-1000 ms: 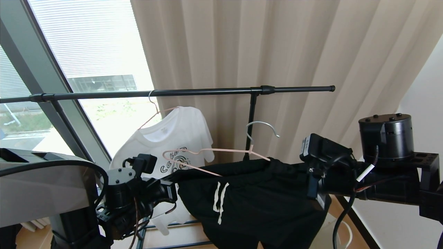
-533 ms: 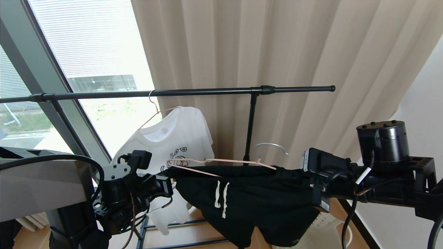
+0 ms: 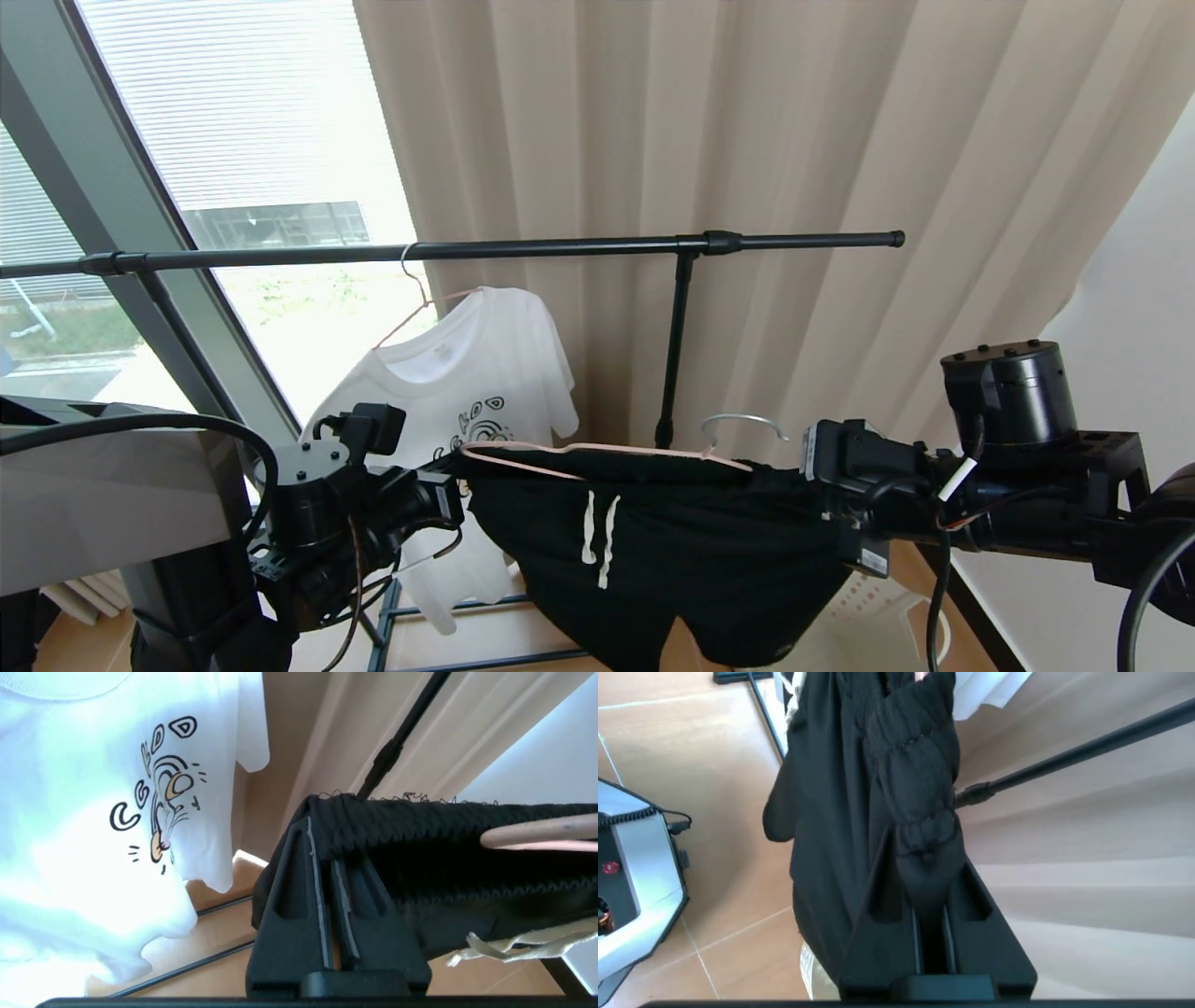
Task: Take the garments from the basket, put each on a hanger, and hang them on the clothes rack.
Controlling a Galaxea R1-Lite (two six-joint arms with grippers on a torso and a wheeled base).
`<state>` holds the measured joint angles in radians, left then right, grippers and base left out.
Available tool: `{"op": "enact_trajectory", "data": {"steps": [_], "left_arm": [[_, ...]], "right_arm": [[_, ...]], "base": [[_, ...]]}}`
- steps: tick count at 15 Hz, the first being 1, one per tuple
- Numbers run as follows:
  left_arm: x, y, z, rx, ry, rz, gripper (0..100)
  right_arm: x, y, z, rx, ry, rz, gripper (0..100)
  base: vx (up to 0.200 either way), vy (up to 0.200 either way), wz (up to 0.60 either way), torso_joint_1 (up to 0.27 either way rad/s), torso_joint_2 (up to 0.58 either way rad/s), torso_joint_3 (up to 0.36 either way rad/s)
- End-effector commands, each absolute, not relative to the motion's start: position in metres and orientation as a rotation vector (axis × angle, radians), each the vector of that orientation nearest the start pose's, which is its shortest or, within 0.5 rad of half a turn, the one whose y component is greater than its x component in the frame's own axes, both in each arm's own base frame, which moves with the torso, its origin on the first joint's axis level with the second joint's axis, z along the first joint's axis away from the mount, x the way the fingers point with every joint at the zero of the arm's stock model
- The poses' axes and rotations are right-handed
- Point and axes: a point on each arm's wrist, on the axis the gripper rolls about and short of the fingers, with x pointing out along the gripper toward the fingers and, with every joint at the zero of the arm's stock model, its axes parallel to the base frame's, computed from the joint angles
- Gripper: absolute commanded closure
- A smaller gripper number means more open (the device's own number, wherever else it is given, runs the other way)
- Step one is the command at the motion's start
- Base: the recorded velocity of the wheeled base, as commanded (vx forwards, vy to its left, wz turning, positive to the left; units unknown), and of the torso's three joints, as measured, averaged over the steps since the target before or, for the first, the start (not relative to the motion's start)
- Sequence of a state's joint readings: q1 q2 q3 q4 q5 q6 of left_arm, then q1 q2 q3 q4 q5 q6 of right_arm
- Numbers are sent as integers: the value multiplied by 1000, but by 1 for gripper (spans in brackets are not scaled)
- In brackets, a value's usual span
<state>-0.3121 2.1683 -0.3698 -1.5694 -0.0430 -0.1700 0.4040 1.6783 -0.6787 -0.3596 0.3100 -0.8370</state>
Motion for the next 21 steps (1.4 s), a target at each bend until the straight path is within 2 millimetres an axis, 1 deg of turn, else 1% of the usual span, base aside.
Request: {"op": "enact_trajectory", "data": {"steps": [1, 3, 5, 7, 11, 15, 19, 21], "left_arm": [[288, -94, 38, -136, 254, -333, 100], [288, -93, 41, -130, 245, -332, 100], [293, -89, 43, -122, 223, -318, 100], [295, -84, 52, -128, 188, -304, 100], [290, -86, 62, -130, 162, -317, 100], [286, -89, 63, -126, 167, -329, 100], [281, -92, 62, -100, 174, -344, 100], [278, -93, 63, -98, 176, -351, 100]], "right_arm": [[251, 113, 125, -802, 351, 923, 100], [252, 113, 122, -823, 352, 927, 100], [251, 111, 123, -834, 345, 928, 100], [250, 111, 122, -848, 341, 933, 100], [253, 112, 118, -851, 351, 936, 100], [265, 116, 106, -852, 395, 932, 100], [284, 110, 93, -854, 458, 873, 100], [288, 109, 90, -853, 470, 865, 100]], "base": [[0, 0, 0, 0, 0, 0], [0, 0, 0, 0, 0, 0], [0, 0, 0, 0, 0, 0], [0, 0, 0, 0, 0, 0], [0, 0, 0, 0, 0, 0], [0, 0, 0, 0, 0, 0], [0, 0, 0, 0, 0, 0], [0, 0, 0, 0, 0, 0]]}}
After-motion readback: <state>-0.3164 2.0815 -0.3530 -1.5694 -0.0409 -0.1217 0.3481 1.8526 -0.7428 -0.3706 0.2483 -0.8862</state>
